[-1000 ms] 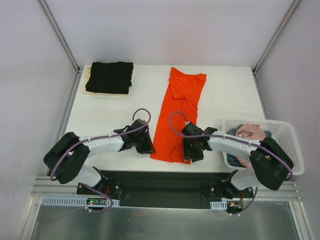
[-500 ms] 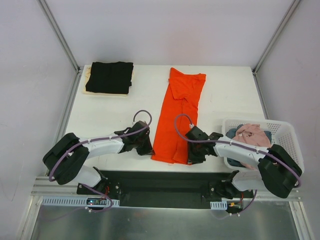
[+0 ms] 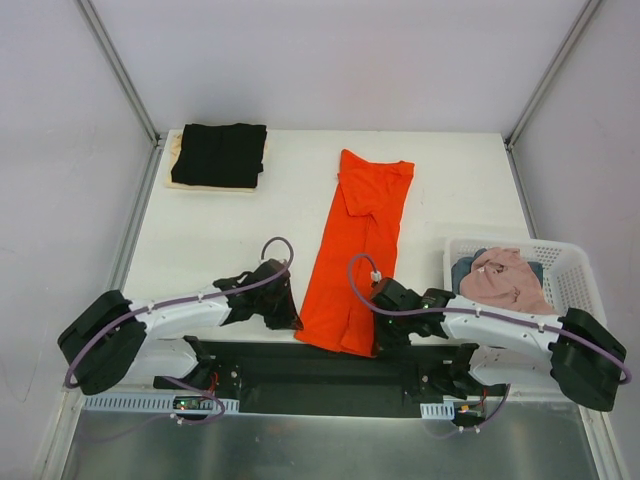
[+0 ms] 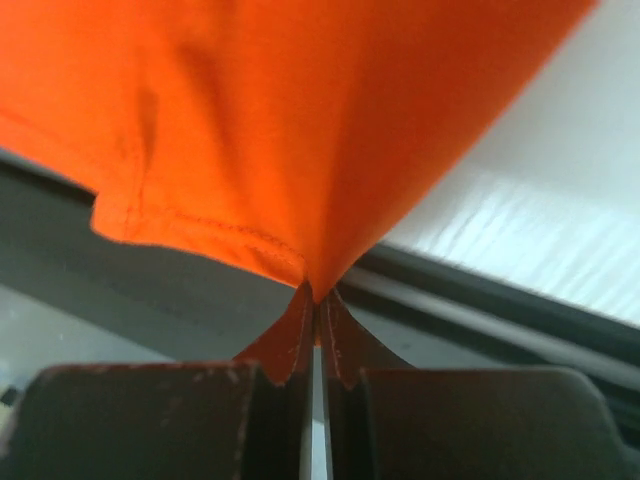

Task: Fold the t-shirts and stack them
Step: Grab the bottom of the folded rectangular tshirt with both arms, then fold the folded rectangular tshirt in 1/3 of the way, then grab one side of the 2/3 rectangular tshirt with right arm

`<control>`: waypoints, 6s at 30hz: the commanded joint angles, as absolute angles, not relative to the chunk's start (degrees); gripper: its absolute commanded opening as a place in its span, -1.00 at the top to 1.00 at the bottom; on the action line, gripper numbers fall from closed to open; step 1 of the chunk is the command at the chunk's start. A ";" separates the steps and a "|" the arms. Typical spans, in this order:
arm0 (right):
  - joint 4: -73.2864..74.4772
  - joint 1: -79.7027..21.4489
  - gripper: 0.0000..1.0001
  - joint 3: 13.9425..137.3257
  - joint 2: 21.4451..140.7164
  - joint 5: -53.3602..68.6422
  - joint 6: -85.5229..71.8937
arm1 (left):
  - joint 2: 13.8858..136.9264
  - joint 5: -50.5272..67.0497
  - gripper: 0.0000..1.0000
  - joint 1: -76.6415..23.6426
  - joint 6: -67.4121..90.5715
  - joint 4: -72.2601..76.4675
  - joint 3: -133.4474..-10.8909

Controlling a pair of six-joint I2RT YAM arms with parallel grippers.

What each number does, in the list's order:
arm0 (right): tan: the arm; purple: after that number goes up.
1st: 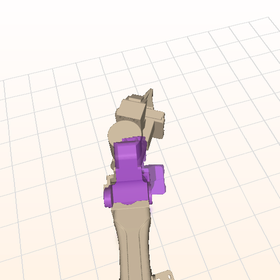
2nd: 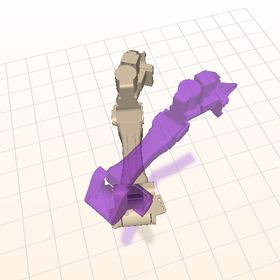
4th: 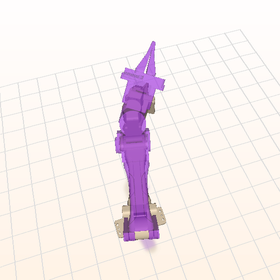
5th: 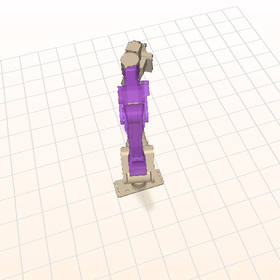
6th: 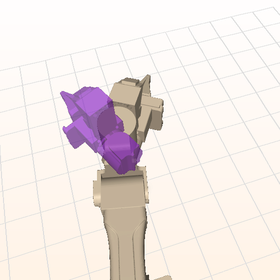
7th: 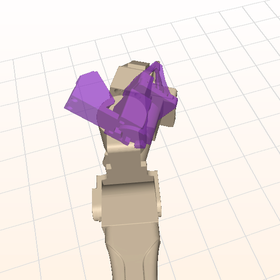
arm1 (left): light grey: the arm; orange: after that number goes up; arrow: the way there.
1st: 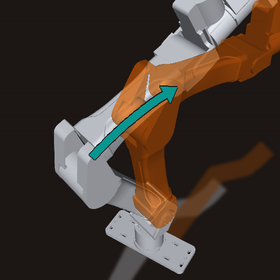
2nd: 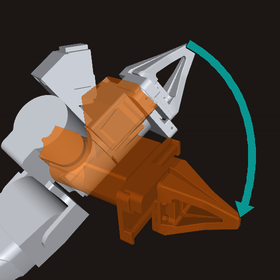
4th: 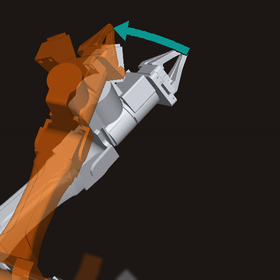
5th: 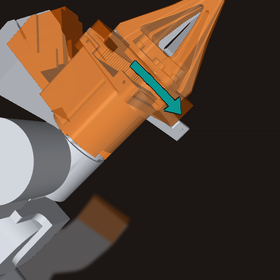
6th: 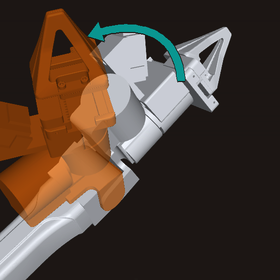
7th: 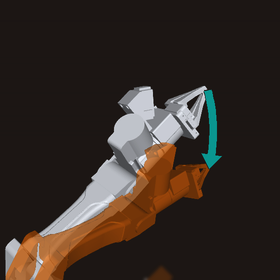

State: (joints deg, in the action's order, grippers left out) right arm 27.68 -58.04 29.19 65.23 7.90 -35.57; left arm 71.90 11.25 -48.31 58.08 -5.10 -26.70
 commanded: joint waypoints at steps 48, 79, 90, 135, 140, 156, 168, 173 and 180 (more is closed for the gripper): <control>33.31 -23.83 0.99 68.46 85.07 -5.45 -5.27 | 104.06 10.46 1.00 -32.70 40.87 -11.34 -79.09; 33.32 -18.02 -0.99 74.81 96.61 -1.60 -4.74 | 107.51 9.49 -0.99 -29.53 41.05 -14.50 -83.68; 26.72 -29.61 -0.93 64.33 85.86 6.85 -4.30 | 78.86 4.05 -0.99 -29.62 44.20 -14.50 -56.88; 17.14 -17.76 -0.93 113.47 130.26 6.41 -11.08 | 65.39 -0.09 -0.99 -29.62 46.67 -16.52 -38.94; 14.86 -17.75 -0.93 102.94 119.46 5.45 -7.39 | 66.09 -0.09 -0.98 -29.62 47.02 -16.52 -39.11; 24.61 -22.14 -0.93 78.93 106.78 11.95 2.55 | 66.97 0.44 -0.99 -29.62 46.05 -16.52 -39.55; 23.56 -28.47 -0.93 70.15 110.48 16.69 -5.00 | 60.47 -5.00 -0.99 -29.44 45.71 -19.50 -37.61; 21.71 -36.01 -0.93 63.38 106.45 19.16 -7.91 | 56.88 -8.70 -0.99 -29.00 44.82 -22.67 -39.81; 23.81 -48.06 -0.93 61.69 98.09 13.81 -8.97 | 51.07 -13.26 -0.99 -28.39 45.35 -25.84 -39.03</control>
State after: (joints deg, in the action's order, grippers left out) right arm 17.04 -43.07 62.83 101.21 14.35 -7.16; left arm 54.46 -8.47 -29.50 46.17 -22.85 -37.85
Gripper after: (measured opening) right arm 0.967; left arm 0.993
